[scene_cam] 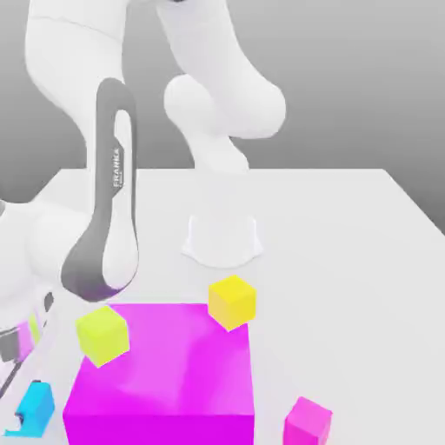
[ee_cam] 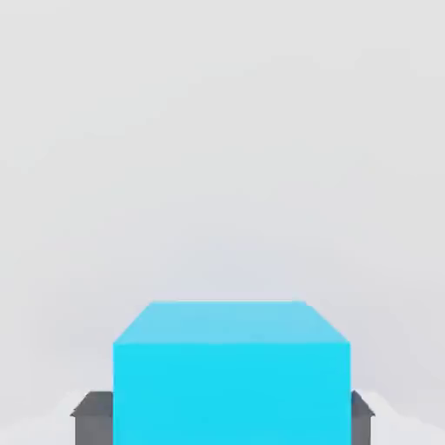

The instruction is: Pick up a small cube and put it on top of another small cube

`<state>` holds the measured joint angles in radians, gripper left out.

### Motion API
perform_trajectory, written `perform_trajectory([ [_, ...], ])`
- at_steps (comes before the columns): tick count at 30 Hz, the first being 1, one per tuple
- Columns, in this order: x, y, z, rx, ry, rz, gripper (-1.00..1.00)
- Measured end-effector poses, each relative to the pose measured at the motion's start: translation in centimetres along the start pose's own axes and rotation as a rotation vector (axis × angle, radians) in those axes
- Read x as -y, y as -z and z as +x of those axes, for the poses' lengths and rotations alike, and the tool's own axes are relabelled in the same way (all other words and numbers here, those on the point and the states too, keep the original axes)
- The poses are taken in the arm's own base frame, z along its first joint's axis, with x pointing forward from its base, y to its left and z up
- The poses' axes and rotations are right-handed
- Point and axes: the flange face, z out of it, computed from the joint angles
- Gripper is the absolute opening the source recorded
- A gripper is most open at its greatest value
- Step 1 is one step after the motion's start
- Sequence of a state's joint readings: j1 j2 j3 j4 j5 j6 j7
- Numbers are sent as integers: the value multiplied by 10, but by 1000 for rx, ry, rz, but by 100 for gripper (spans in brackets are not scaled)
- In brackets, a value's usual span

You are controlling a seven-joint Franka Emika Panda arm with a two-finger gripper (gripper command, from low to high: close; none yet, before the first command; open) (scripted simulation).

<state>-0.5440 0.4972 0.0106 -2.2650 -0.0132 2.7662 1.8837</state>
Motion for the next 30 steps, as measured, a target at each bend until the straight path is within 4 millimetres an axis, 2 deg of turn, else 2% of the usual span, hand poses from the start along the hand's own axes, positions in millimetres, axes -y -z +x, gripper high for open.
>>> perform_trajectory([
  [1, -1, -7, 0, 0, -1, -1, -100],
  [2, 0, -3, 0, 0, -1, -1, -100],
  [6, 0, 46, 0, 0, -2, -2, -100],
  [8, -7, 70, -4, -5, -12, -1, -100],
  [14, -39, 132, -21, -16, -56, -1, -100],
  [21, -91, 192, -39, -6, -102, -2, -100],
  [22, -98, 198, -40, -3, -110, -2, -100],
  [23, -101, 193, -40, -3, -115, -2, -100],
  [26, -104, 157, -40, -2, -119, -1, -100],
  [27, -105, 146, -41, -1, -118, -2, 100],
  [30, -105, 146, -41, -1, -118, -2, 100],
])
